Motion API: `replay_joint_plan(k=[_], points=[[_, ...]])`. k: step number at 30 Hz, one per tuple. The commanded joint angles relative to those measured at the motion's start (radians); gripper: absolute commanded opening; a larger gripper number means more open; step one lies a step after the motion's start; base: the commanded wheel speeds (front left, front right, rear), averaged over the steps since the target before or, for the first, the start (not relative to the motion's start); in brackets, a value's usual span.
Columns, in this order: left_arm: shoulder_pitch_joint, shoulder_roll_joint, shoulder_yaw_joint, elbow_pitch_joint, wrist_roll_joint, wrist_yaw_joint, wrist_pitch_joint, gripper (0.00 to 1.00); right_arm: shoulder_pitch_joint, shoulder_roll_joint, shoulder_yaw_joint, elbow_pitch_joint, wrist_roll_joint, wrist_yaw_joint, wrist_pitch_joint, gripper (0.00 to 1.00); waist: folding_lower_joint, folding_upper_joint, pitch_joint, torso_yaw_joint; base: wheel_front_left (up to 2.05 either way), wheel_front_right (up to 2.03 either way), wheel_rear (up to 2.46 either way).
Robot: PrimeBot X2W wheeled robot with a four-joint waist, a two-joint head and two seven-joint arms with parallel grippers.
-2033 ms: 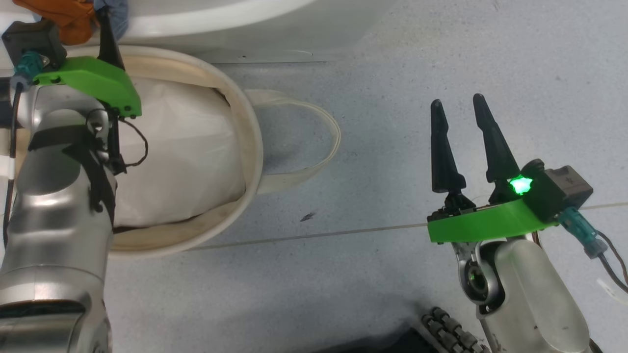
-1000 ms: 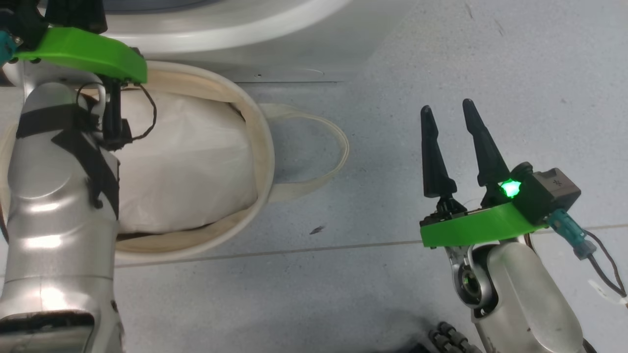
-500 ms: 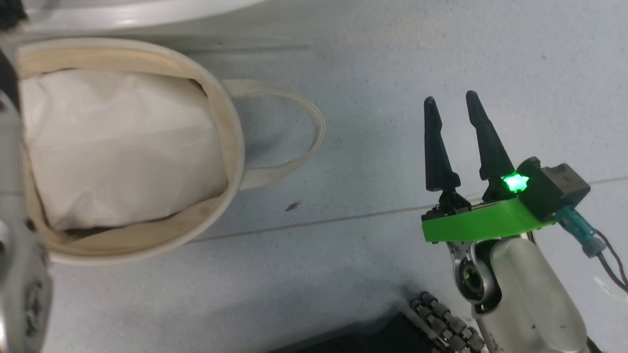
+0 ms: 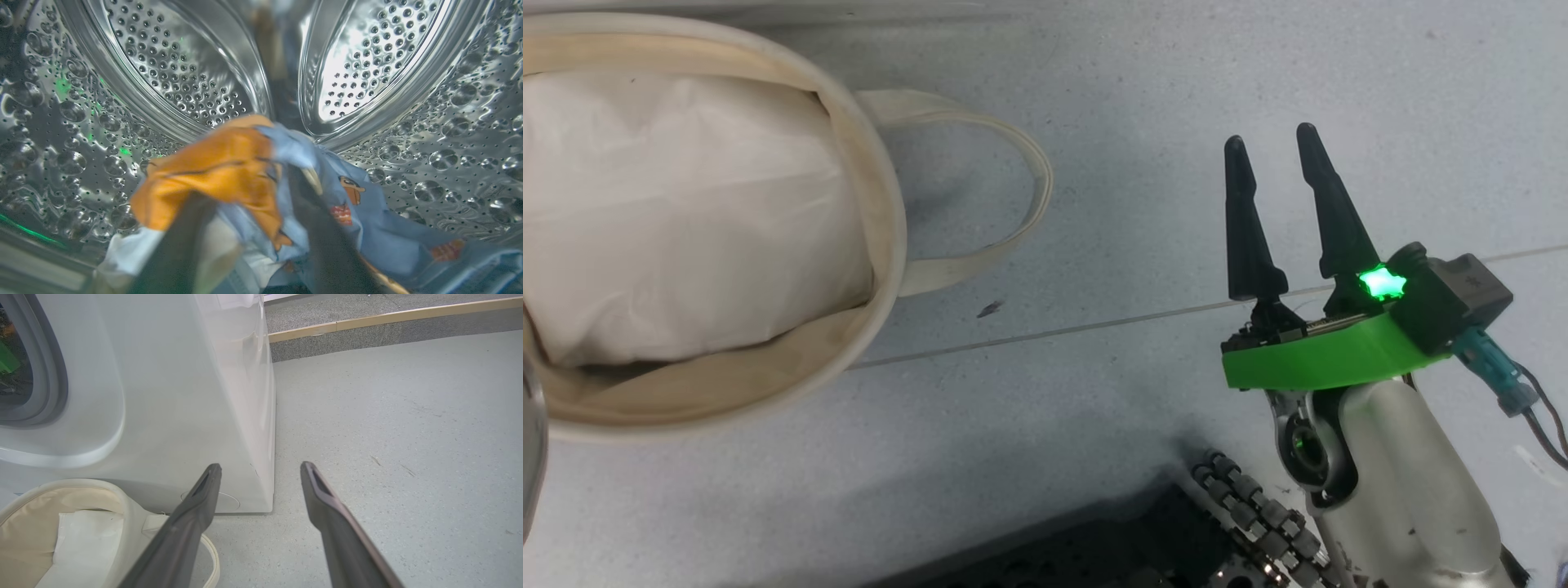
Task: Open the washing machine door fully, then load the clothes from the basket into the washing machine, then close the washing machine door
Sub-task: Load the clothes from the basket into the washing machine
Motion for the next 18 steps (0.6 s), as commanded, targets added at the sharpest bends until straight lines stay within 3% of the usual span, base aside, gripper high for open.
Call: replay_joint_plan(k=[1,10,18], points=[[-0.059,0.039,-0.014,-0.026,0.008,-0.001,-0.004,1.0,0.022,-0.002,0.018,-0.03,-0.005,0.0,-0.005,1.0,-0.0002,0.0,-0.002,0.007,0.0,0.0,0.0],[0.035,0.006,-0.033,-0.094,-0.031,-0.027,-0.004,1.0,0.02,-0.002,0.025,-0.015,-0.024,0.0,-0.005,1.0,-0.0002,0.0,-0.074,0.053,0.0,0.0,0.0],[0.308,-0.034,-0.024,-0.212,-0.089,-0.067,-0.004,1.0,0.044,-0.002,0.021,0.02,-0.037,0.0,-0.005,1.0,-0.0002,0.0,-0.24,0.102,0.0,0.0,0.0]])
